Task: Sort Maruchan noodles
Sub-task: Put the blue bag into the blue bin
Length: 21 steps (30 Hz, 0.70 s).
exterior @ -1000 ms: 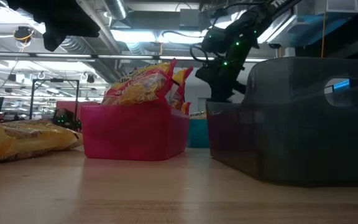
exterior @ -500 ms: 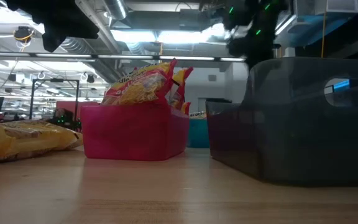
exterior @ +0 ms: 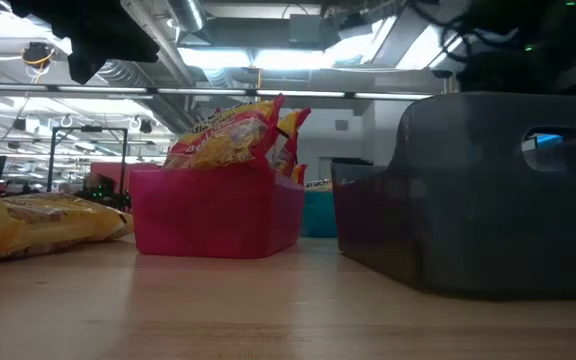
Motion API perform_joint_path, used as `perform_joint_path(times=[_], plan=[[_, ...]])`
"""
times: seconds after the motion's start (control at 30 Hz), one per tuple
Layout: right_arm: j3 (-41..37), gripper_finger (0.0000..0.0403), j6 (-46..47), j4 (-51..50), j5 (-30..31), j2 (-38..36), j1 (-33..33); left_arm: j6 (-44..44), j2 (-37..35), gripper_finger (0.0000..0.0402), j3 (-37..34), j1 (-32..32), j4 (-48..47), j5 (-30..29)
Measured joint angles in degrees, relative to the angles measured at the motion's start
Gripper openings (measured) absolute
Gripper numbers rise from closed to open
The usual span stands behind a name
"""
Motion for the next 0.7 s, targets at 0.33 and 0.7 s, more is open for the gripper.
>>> perform_joint_path(times=[0.33,0.7], plan=[[-8.36,0.0088,5.32,0.25,3.69,-13.35,3.74,0.0,-0.01,0.0053,0.0,0.0,0.06,-0.63],[-15.86,0.0245,10.63,1.59,-0.26,-10.41,3.72,0.0,0.01,0.0053,0.0,0.02,0.07,-1.53]])
